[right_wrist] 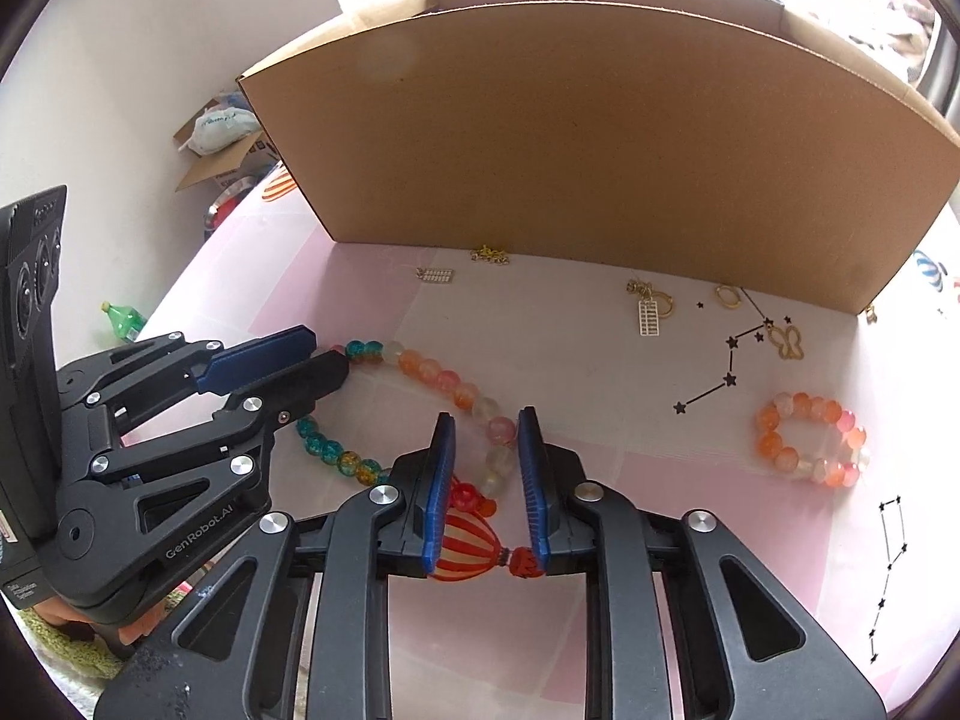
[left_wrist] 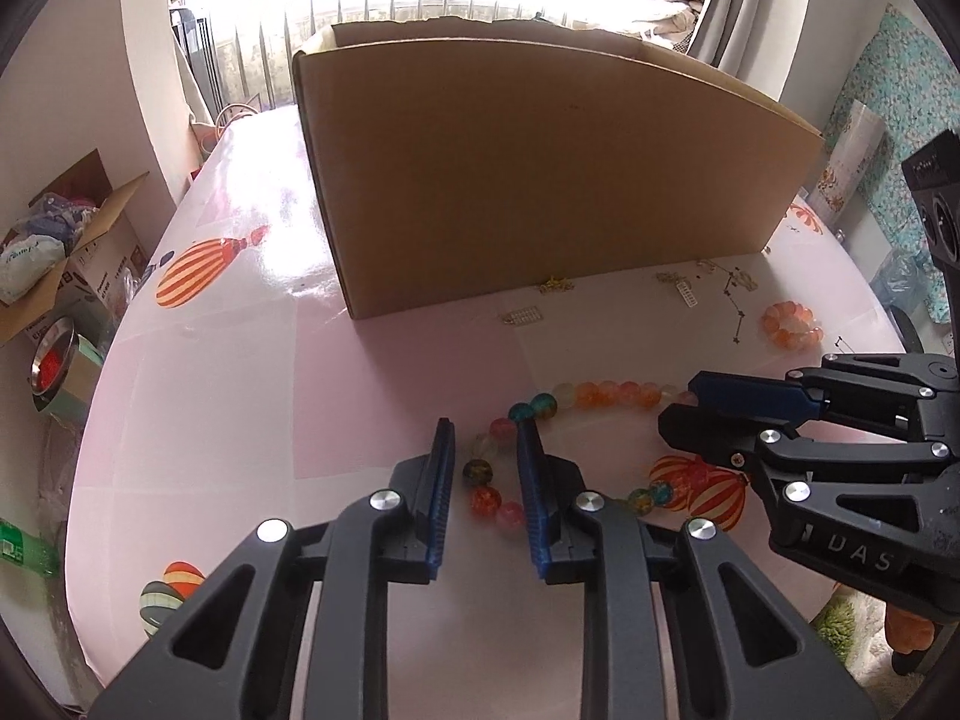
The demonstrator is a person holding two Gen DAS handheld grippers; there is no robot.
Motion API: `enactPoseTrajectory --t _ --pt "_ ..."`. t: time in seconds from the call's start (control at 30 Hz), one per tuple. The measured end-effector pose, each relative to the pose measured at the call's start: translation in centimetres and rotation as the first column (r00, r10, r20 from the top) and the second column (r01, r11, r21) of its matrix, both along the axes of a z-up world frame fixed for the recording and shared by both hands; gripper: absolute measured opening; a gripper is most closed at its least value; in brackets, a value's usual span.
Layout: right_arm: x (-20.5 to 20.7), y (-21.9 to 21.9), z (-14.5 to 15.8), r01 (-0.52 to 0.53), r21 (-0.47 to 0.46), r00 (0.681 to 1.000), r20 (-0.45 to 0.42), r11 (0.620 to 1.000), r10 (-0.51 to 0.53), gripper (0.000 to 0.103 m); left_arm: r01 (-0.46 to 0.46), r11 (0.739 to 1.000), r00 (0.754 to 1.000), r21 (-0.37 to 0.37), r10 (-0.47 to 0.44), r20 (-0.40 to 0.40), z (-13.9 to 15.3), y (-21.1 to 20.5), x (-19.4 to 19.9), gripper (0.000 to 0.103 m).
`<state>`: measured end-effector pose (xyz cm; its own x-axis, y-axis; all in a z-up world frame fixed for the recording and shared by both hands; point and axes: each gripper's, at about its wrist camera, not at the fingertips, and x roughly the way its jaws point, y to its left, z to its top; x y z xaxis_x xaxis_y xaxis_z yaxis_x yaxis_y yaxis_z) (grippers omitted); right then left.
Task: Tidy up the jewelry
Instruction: 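Lift the bead strand with both grippers and carry it over the box, then lower the bead strand into the box beside the watch and open both grippers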
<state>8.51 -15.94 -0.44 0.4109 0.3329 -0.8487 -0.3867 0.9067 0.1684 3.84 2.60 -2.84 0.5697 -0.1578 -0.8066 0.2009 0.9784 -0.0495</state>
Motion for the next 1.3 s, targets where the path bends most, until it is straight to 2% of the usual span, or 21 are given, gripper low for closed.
enactPoseTrajectory --t 0.07,0.13,0.2,0.4,0.57,0.73,0.83,0.9,0.97,1.07,1.1,1.17,1.3 --pt "0.0 -0.3 -0.1 0.009 0.011 1.0 0.0 1.0 -0.009 0.008 -0.001 1.0 1.0 0.008 0.001 0.009 0.0 -0.1 0.0 0.014" --pt "0.2 -0.6 -0.2 0.022 0.046 1.0 -0.016 0.999 -0.022 0.008 0.0 1.0 1.0 -0.007 0.0 0.009 0.1 0.0 0.0 0.009" --pt "0.2 -1.1 -0.1 0.034 0.071 0.999 -0.021 0.997 -0.032 0.008 -0.003 1.0 1.0 -0.024 0.003 0.014 0.4 0.1 -0.2 0.009" --pt "-0.9 -2.1 2.1 0.039 0.108 0.998 0.047 0.993 -0.045 0.007 0.01 0.999 0.997 -0.052 -0.006 0.078 3.1 0.1 -1.3 0.009" --pt "-2.1 -3.7 7.0 0.04 0.147 0.983 0.17 0.988 -0.065 0.007 0.051 0.994 0.979 -0.096 -0.031 0.201 8.3 0.0 -2.2 0.009" --pt "-1.7 -4.3 13.5 -0.01 0.164 0.941 0.334 0.986 -0.046 0.007 0.121 0.991 0.931 -0.062 -0.092 0.354 14.6 -0.7 -1.3 0.009" --pt "0.6 -4.4 16.0 -0.038 0.153 0.923 0.384 0.987 -0.024 0.007 0.133 0.99 0.909 -0.045 -0.104 0.404 17.2 -0.9 0.9 0.009" --pt "3.6 -3.8 16.5 -0.049 0.168 0.937 0.349 0.985 -0.013 0.007 0.135 0.989 0.913 -0.051 -0.104 0.395 17.9 -0.9 3.1 0.009" --pt "6.9 -3.4 16.3 -0.06 0.187 0.961 0.276 0.98 0.006 0.008 0.127 0.99 0.933 -0.058 -0.099 0.347 17.7 -0.6 6.1 0.009" --pt "11.5 -2.7 15.0 -0.053 0.179 0.99 0.137 0.982 0.028 0.008 0.106 0.994 0.964 -0.03 -0.095 0.25 16.0 -0.6 10.5 0.009" --pt "13.3 -1.1 13.9 -0.052 0.171 0.996 0.086 0.984 0.038 0.008 0.11 0.994 0.972 -0.025 -0.102 0.21 15.2 -0.7 11.8 0.009" --pt "15.4 -0.2 12.1 -0.042 0.158 0.999 -0.009 0.987 0.044 0.008 0.093 0.996 0.986 -0.002 -0.092 0.139 13.6 -0.7 14.0 0.009" --pt "18.0 1.4 9.5 -0.033 0.139 0.985 -0.161 0.99 0.055 0.008 0.06 0.996 0.997 0.07 -0.063 0.052 11.0 -0.6 16.9 0.009"
